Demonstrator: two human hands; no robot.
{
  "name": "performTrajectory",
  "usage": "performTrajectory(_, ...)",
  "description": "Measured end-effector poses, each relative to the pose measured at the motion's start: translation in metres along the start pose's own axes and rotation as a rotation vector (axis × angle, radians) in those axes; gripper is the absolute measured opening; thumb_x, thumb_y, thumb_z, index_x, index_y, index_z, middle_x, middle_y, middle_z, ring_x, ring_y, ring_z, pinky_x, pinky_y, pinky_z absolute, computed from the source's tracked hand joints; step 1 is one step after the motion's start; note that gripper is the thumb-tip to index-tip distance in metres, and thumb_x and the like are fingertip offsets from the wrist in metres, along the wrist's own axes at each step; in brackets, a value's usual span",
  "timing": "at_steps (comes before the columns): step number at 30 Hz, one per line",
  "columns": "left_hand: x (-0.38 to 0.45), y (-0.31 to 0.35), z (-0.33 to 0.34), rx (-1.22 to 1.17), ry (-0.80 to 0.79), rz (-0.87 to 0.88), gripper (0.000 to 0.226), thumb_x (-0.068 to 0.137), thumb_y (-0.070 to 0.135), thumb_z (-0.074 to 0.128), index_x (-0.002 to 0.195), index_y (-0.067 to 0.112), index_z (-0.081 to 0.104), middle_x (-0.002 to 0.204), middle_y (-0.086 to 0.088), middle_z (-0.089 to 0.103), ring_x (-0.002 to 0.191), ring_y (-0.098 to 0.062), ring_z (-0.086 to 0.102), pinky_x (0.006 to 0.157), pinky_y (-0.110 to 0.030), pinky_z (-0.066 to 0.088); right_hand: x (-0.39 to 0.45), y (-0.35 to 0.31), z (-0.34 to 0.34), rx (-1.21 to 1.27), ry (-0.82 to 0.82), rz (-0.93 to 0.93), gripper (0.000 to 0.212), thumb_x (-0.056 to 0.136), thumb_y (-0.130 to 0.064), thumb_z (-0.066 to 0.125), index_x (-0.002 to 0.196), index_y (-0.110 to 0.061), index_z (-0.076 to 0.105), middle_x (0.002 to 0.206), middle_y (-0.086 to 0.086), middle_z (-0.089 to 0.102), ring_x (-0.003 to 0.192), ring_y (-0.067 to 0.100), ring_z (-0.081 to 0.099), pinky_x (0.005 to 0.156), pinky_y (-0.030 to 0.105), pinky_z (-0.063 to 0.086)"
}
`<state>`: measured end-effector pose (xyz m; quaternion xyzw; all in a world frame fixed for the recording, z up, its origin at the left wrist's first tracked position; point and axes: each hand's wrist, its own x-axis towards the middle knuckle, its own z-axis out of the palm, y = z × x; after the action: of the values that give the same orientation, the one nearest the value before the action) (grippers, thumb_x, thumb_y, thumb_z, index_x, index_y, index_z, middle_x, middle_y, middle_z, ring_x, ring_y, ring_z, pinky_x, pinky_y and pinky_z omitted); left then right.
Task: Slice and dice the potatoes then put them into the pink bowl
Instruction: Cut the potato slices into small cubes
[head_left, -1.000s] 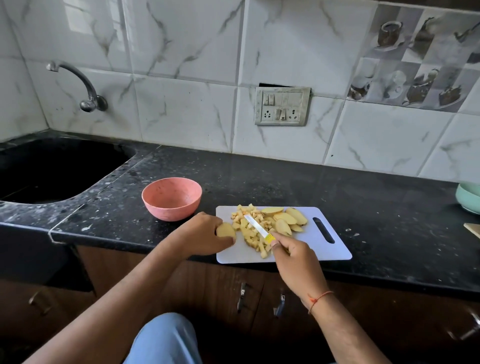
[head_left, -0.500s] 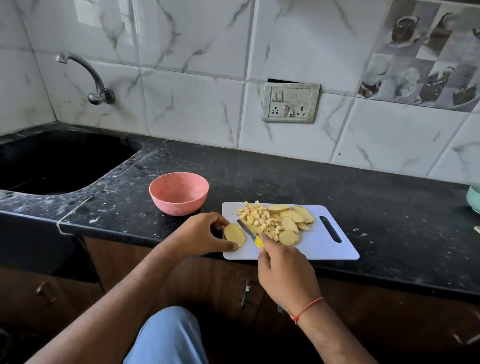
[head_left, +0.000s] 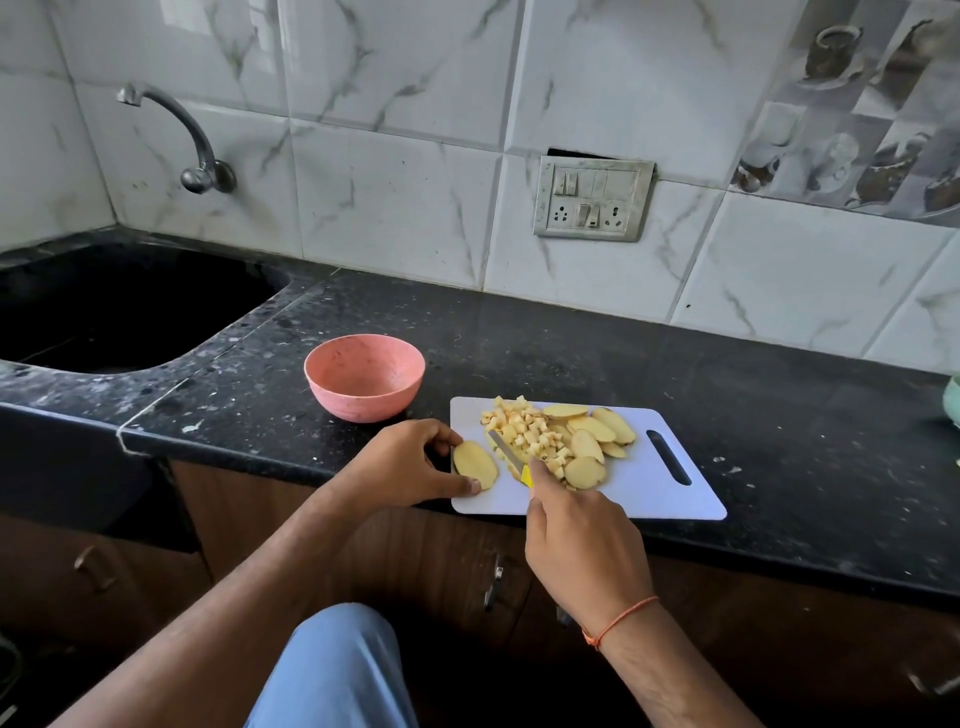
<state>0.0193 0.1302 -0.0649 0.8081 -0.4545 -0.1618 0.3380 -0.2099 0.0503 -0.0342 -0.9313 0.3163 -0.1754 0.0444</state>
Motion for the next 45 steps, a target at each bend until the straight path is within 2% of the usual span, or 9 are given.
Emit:
performTrajectory(7,0.002,-0.002,-0.001,-0.036,-0.012,0.009,0.065,0.068,0.059,0.095,0.123,0.037,0.069,0.106,0.017,0.067,0.08,-0.006,0.066,0.066,-0.017,0.049,0.0,-0.005,0.004,0.015,-0.016,-0.062,0.051,0.11,-0.037,0.036,0.16,-0.031,0.035,0.088,-0.005,0.068,0.074,0.012,0.06,0.056,0.026,0.043)
performTrajectory(11,0.003,-0.004,0.0,-0.037,-0.003,0.013,0.064,0.068,0.056,0.096,0.123,0.037,0.07,0.105,0.016,0.068,0.078,-0.004,0.065,0.064,-0.014,0.046,0.001,-0.012,0.003,-0.067,-0.033,-0.079,0.052,0.11,-0.033,0.037,0.161,-0.031,0.032,0.091,-0.001,0.069,0.07,0.016,0.051,0.047,0.023,0.023)
performTrajectory(14,0.003,-0.005,0.0,-0.047,-0.001,0.021,0.064,0.068,0.054,0.096,0.124,0.035,0.071,0.104,0.016,0.069,0.08,-0.003,0.064,0.066,-0.015,0.047,0.008,-0.019,0.004,-0.144,-0.068,-0.088,0.055,0.108,-0.026,0.04,0.162,-0.028,0.031,0.091,0.001,0.068,0.069,0.017,0.049,0.047,0.024,0.019)
performTrajectory(18,0.003,-0.005,0.001,-0.041,0.019,0.025,0.063,0.068,0.053,0.096,0.124,0.034,0.072,0.103,0.016,0.07,0.081,-0.002,0.065,0.069,-0.016,0.049,0.015,-0.029,0.007,-0.19,-0.138,-0.114,0.061,0.104,-0.016,0.041,0.163,-0.021,0.027,0.097,0.008,0.069,0.081,0.023,0.061,0.058,0.031,0.038)
performTrajectory(22,0.002,-0.002,0.001,-0.025,0.03,0.022,0.063,0.069,0.053,0.096,0.123,0.032,0.073,0.102,0.016,0.07,0.083,-0.002,0.065,0.071,-0.017,0.05,0.01,-0.024,0.005,-0.162,-0.168,-0.112,0.06,0.104,-0.016,0.04,0.162,-0.021,0.027,0.09,0.005,0.065,0.074,0.02,0.052,0.056,0.032,0.036)
performTrajectory(31,0.0,0.0,0.002,-0.034,0.049,0.022,0.062,0.068,0.053,0.097,0.121,0.029,0.075,0.097,0.016,0.071,0.076,0.0,0.064,0.071,-0.017,0.053,-0.046,-0.013,-0.013,-0.053,-0.217,-0.074,0.06,0.108,-0.026,0.037,0.164,-0.031,0.016,0.076,-0.004,0.062,0.067,0.013,0.06,0.059,0.03,0.048)
performTrajectory(34,0.001,-0.001,0.002,-0.024,0.04,0.028,0.062,0.068,0.053,0.096,0.121,0.029,0.075,0.097,0.016,0.071,0.074,0.002,0.063,0.067,-0.012,0.048,-0.052,-0.001,-0.02,0.004,-0.196,-0.032,0.057,0.109,-0.029,0.036,0.164,-0.034,0.02,0.078,-0.005,0.066,0.067,0.012,0.061,0.063,0.029,0.054)
performTrajectory(39,0.001,-0.004,-0.003,-0.066,-0.011,0.019,0.066,0.066,0.051,0.098,0.123,0.028,0.074,0.101,0.015,0.073,0.071,0.007,0.066,0.064,-0.01,0.048,-0.05,0.004,-0.032,0.115,-0.15,-0.022,0.051,0.11,-0.034,0.035,0.161,-0.037,0.031,0.065,-0.011,0.049,0.057,0.009,0.048,0.048,0.021,0.031)
performTrajectory(45,0.001,-0.004,-0.002,-0.1,-0.012,0.0,0.062,0.065,0.048,0.099,0.118,0.026,0.076,0.097,0.013,0.074,0.068,0.009,0.063,0.061,-0.01,0.047,-0.017,-0.008,-0.016,0.161,-0.076,-0.064,0.05,0.109,-0.029,0.039,0.159,-0.03,0.039,0.083,-0.004,0.069,0.075,0.014,0.062,0.06,0.026,0.04)
